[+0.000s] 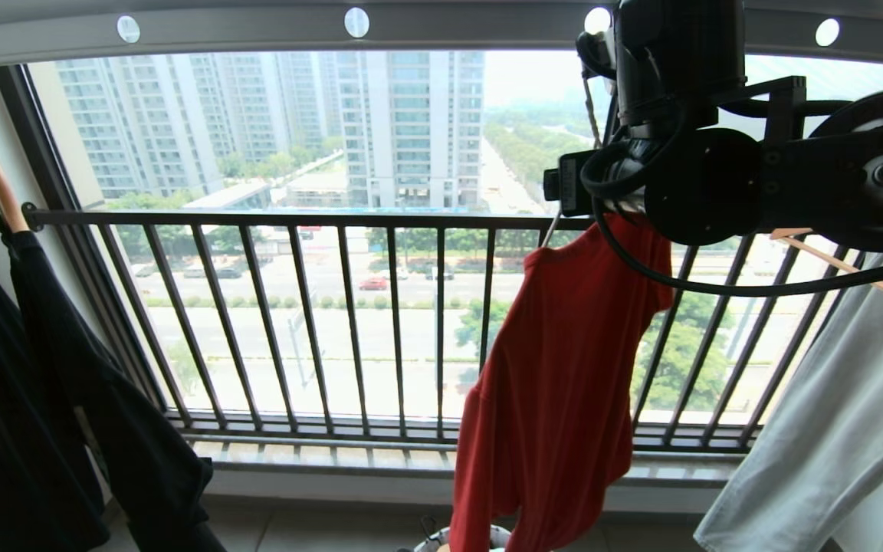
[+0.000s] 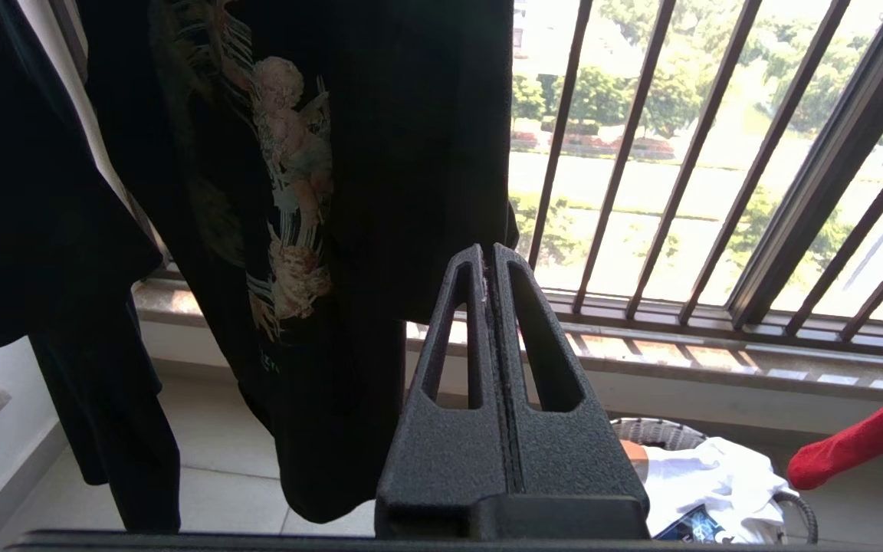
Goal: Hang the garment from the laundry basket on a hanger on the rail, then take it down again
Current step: Take the clothes off the clothes rack
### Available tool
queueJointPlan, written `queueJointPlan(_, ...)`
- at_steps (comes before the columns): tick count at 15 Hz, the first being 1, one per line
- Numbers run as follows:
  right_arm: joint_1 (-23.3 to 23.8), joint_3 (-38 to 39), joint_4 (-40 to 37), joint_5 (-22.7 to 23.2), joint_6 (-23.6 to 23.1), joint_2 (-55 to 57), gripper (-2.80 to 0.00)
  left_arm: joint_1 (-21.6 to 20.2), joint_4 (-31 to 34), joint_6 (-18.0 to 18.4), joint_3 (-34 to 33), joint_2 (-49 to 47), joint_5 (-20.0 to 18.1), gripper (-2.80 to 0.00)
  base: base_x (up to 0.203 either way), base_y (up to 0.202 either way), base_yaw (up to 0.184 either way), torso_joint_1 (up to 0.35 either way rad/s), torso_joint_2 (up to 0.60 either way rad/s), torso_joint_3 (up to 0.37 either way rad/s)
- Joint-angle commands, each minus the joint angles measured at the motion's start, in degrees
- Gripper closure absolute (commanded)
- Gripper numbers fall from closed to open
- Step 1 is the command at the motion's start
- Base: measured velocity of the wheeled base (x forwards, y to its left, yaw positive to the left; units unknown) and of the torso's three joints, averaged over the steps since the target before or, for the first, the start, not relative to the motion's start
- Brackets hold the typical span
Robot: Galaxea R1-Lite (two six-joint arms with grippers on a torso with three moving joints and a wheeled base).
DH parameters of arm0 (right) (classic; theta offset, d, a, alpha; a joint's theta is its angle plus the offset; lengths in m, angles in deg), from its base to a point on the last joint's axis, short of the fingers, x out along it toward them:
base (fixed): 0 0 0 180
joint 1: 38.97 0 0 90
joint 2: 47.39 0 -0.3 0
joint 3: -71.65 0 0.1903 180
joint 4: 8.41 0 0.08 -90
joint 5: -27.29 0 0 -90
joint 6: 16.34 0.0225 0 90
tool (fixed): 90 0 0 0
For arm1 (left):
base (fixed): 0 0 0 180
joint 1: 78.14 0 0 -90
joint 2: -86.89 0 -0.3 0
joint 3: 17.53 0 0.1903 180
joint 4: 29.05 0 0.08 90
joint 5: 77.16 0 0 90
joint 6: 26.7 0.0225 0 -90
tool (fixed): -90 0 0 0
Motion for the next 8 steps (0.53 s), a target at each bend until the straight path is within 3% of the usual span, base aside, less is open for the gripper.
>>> queueJointPlan(1,-0.2,3.1,-0.1,-0.3,0.1,-3.5,-2.80,0.0,0.0,0.0,0.0,-0.1,0.0,0.00,0.000,0.000,0.000,0.000,0.00,0.000)
queueJointPlan(8,-0.4,5.9,-0.1,-0.2,-0.1,-4.0,-2.80,0.0,-0.1,0.0,0.0,-0.1,0.0,0.00,0.000,0.000,0.000,0.000,0.00,0.000)
